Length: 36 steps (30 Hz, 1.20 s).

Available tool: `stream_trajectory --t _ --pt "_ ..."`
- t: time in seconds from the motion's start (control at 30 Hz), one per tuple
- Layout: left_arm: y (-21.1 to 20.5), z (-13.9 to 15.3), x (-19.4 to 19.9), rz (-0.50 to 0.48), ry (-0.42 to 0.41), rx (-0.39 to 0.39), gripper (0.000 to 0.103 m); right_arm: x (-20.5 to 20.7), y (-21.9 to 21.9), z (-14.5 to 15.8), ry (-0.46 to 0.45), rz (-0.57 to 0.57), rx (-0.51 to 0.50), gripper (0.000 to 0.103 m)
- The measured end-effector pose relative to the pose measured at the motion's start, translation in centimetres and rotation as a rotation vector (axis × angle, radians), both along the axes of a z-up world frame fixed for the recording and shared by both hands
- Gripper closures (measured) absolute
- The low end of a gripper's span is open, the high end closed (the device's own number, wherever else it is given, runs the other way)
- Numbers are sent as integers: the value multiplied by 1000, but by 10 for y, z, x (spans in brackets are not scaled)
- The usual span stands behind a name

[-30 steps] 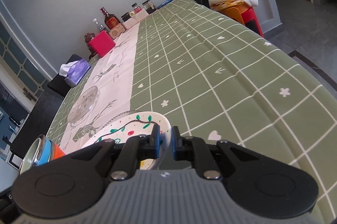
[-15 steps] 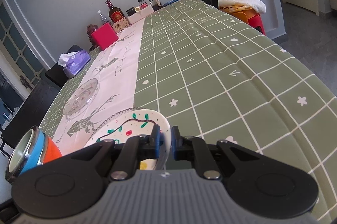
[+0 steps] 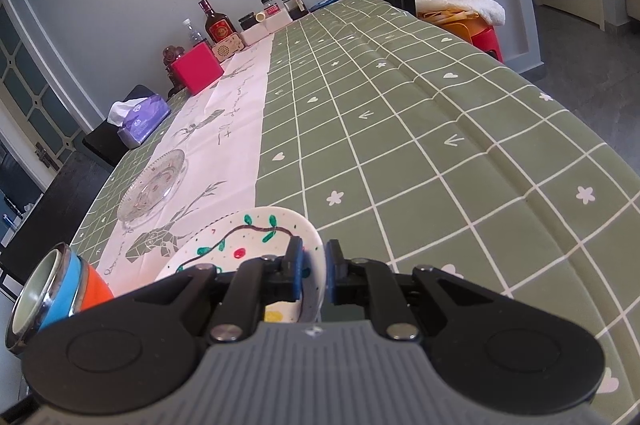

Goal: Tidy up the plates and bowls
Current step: 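Lift the white plate and lower it onto the glass plate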

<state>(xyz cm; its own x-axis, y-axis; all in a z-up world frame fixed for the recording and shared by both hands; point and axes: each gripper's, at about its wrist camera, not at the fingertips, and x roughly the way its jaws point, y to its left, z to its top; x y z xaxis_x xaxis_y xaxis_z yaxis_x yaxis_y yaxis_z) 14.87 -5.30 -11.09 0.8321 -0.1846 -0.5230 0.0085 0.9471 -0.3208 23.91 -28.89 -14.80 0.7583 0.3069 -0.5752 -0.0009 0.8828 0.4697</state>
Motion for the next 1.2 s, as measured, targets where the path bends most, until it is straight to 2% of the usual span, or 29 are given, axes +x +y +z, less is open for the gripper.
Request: stream_trajectory --t 0.13,0.17,0.2,0.3,0.4,0.47,0.5,0.53,0.6,0.7,0.8,0.87,1.0,1.03,1.13,1.2 --pt "-2 1 -1 0 -8 4 72 1 0 0 1 4 -1 93" --pt "-2 1 -2 0 -16 4 64 2 0 1 1 5 -2 93" --pt "-3 2 -5 17 -37 20 51 2 0 1 -1 6 -4 93" --pt "-7 5 -10 21 -76 57 48 3 2 1 -3 9 -11 90" --pt "-10 6 -11 24 -65 82 46 3 2 0 0 9 -5 87" --pt "-8 6 -12 36 -47 73 44 1 1 1 -9 6 -1 87" --pt "-7 5 -12 40 -37 69 44 0 1 3 -14 3 -10 84" --pt "-6 4 -12 43 -31 60 44 -2 1 4 -19 -1 -17 73" --pt "-2 3 -14 42 -31 37 38 -8 0 8 -29 -6 -23 63" --pt "5 -1 -14 30 -45 -16 31 -21 -1 10 -24 -17 -25 63" --pt "13 -6 -10 5 -37 -74 31 -33 -4 7 -3 -24 6 63" --pt "18 -9 -6 -16 -29 -115 31 -40 -5 3 20 -32 26 63" --pt "23 -12 -4 -40 -31 -165 31 -48 -7 -2 40 -24 81 75" --pt "24 -12 -4 -48 -36 -173 31 -49 -7 -2 32 -18 85 82" --pt "23 -11 -3 -65 -42 -175 31 -48 -2 2 11 2 67 96" --pt "23 -11 -4 -69 -39 -173 31 -46 1 3 11 7 47 96"
